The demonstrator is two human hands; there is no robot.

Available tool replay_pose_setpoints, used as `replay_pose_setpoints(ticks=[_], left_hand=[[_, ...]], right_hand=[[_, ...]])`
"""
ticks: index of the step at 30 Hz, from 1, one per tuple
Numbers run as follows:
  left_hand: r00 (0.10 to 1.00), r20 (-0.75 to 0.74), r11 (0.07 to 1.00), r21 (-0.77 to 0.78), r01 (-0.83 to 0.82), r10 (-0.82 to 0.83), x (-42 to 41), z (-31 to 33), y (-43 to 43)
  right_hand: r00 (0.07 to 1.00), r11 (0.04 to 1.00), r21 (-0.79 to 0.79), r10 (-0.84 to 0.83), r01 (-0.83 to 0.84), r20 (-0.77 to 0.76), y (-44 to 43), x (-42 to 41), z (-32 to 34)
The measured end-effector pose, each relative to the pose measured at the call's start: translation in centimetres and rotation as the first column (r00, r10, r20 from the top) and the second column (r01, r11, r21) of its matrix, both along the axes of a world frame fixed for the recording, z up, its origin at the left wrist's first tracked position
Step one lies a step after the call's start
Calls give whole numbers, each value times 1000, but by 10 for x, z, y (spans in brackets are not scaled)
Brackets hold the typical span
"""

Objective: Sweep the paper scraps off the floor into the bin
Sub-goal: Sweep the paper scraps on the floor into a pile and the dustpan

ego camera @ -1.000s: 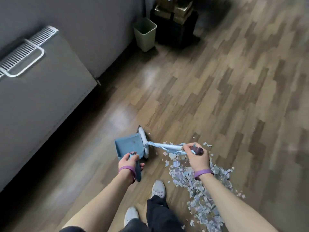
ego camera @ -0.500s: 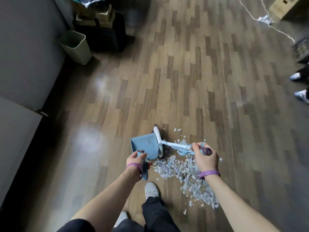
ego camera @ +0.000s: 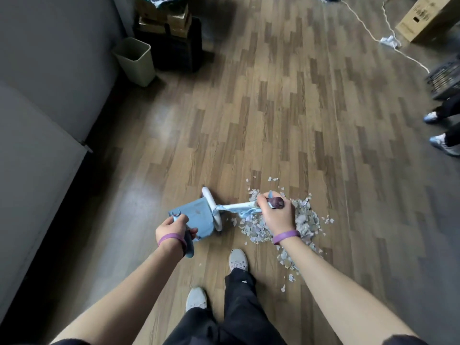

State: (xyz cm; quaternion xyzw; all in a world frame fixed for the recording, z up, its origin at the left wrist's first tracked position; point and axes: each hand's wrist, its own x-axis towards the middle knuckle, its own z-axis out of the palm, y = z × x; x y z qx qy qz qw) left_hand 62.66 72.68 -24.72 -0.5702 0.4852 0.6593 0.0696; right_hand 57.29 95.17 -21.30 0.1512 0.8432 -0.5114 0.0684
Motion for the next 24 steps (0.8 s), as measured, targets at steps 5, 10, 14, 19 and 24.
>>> replay_pose_setpoints(ticks=[5, 10, 14, 19, 24], left_hand=[[996, 39, 996, -24, -81, 82, 52, 9, -39], [990, 103, 995, -42, -90, 94, 91, 5, -48], [986, 163, 999, -10, -42, 43, 104, -6, -24], [977, 199, 994, 69, -88, 72, 95, -23, 38], [981, 192, 991, 129, -28, 2, 62, -36, 119]], right_hand=[[994, 994, -51, 101, -99, 33, -49, 45, -4], [983, 984, -95, 160, -152, 86, -57, 77, -20], [962, 972, -71, 231, -223, 142, -29, 101, -31], [917, 937, -57, 348, -344, 193, 53, 114, -43], [924, 954, -47, 300, -298, 239, 149, 95, -38]])
